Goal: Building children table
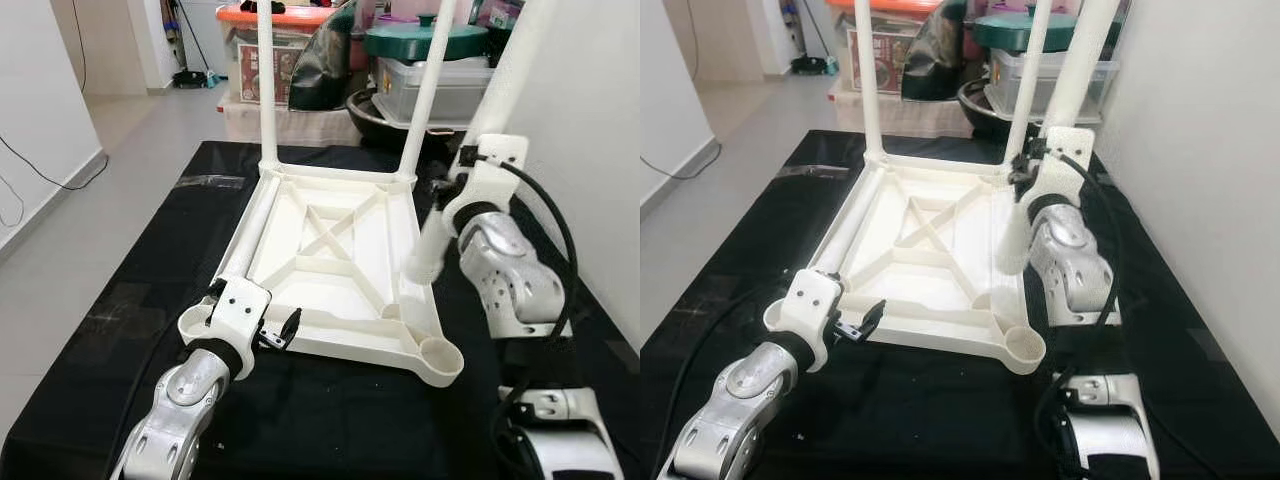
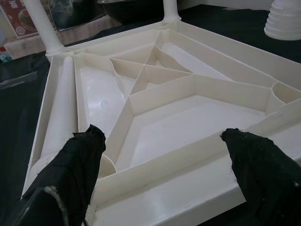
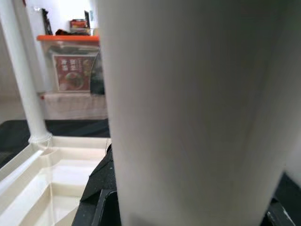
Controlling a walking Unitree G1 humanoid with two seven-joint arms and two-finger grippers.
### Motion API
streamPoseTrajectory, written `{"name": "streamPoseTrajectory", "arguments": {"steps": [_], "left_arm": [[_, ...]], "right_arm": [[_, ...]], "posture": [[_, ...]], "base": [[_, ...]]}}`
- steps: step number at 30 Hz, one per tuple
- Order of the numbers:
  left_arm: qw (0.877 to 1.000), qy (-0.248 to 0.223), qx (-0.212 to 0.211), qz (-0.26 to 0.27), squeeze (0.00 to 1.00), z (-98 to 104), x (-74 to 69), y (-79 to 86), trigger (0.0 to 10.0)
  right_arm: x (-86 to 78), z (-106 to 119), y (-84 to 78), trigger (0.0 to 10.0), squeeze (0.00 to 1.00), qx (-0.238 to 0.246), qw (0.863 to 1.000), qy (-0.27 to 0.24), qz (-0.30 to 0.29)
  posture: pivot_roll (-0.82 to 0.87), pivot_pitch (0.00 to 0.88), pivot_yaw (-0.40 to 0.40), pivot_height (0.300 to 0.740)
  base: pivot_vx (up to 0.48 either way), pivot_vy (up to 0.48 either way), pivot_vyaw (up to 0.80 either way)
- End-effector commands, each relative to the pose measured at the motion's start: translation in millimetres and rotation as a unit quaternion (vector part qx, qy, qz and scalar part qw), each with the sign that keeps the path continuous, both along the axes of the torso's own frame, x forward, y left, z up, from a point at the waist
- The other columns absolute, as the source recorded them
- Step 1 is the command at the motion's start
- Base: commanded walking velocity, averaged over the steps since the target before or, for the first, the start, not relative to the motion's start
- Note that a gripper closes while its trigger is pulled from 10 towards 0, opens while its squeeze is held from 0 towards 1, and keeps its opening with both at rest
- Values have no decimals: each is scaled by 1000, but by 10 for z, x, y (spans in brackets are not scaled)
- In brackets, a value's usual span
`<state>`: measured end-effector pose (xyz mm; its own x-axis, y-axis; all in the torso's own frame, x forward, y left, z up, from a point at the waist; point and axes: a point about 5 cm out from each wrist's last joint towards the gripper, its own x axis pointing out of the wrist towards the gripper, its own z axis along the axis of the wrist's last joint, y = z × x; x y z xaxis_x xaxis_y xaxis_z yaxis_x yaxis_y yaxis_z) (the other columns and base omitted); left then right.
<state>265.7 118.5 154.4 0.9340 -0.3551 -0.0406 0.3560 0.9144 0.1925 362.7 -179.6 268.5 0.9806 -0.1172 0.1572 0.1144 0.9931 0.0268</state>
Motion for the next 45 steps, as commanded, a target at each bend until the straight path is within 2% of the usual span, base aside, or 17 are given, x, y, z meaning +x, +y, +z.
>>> {"name": "streamPoseTrajectory", "arguments": {"steps": [1, 4, 8, 9, 12, 14, 15, 16, 19, 23, 26, 30, 32, 33, 35, 36, 45], "left_arm": [[1000, 6, -3, 3, 0, -9, 12, -4, 10000], [1000, 8, -3, 4, 0, -7, 8, -1, 10000], [1000, 9, -5, 4, 0, -8, 2, 4, 10000], [1000, 6, -19, 3, 0, 9, -10, 7, 10000], [1000, 5, -28, 3, 0, 21, -18, 9, 10000], [999, 2, -41, 6, 0, 54, -27, 22, 10000], [999, 2, -41, 6, 0, 54, -27, 22, 10000], [999, -2, -49, 10, 0, 78, -31, 37, 10000], [998, -6, -56, 13, 0, 101, -33, 53, 10000], [995, -17, -98, 27, 0, 178, -56, 133, 10000], [996, -17, -87, 29, 0, 151, -64, 169, 10000], [996, -11, -71, 43, 0, 99, -53, 233, 10000], [996, -9, -67, 49, 0, 79, -43, 274, 10000], [996, -9, -67, 49, 0, 79, -43, 274, 10000], [996, -8, -65, 52, 0, 71, -39, 284, 10000], [996, -6, -68, 56, 0, 66, -37, 290, 10000], [996, -1, -66, 63, 0, 33, -48, 334, 10000]], "right_arm": [[0, 120, 41, 10000, 0, -6, 1000, -17, 4], [24, 146, 43, 10000, 0, 25, 999, -30, -5], [18, 125, 59, 10000, 0, 26, 999, -27, -20], [-85, 172, 127, 10000, 0, -32, 994, -105, 6], [-150, 179, 175, 10000, 0, -44, 988, -140, 38], [-159, 85, 207, 10000, 0, -18, 990, -104, 97], [-159, 85, 207, 10000, 0, -18, 990, -104, 97], [-202, 61, 242, 10000, 0, -7, 985, -104, 140], [-231, 44, 247, 10000, 0, -6, 982, -104, 155], [-314, 12, 239, 10000, 0, -6, 976, -107, 187], [-351, -12, 265, 10000, 0, -22, 967, -104, 232], [-386, 18, 182, 10000, 0, -76, 947, -97, 296], [-424, 80, 56, 10000, 0, -106, 924, -78, 360], [-424, 80, 56, 10000, 0, -106, 924, -78, 360], [-464, 109, 33, 10000, 0, -109, 910, -72, 393], [-530, 89, 28, 10000, 0, -126, 892, -55, 430], [-626, -55, -65, 10000, 0, -158, 874, -11, 460]], "posture": [[59, 0, -83, 740], [62, 0, -84, 740], [63, 0, -84, 740], [62, 0, -82, 740], [60, 0, -80, 740], [63, 0, -80, 740], [63, 0, -80, 740], [64, 0, -79, 740], [64, 0, -79, 740], [64, 0, -76, 740], [68, 0, -76, 740], [65, 0, -74, 740], [64, 0, -76, 740], [64, 0, -76, 740], [64, 0, -81, 740], [64, 0, -85, 740], [63, 0, -87, 740]], "base": [[0, 0, 0], [0, 0, 0], [0, 0, 0], [0, 0, 0], [0, 0, 0], [0, 0, 0], [0, 0, 0], [0, 0, 0], [0, 0, 0], [0, 0, 0], [0, 0, 0], [0, 0, 0], [0, 0, 0], [0, 0, 0], [0, 0, 0], [0, 0, 0], [0, 0, 0]]}}
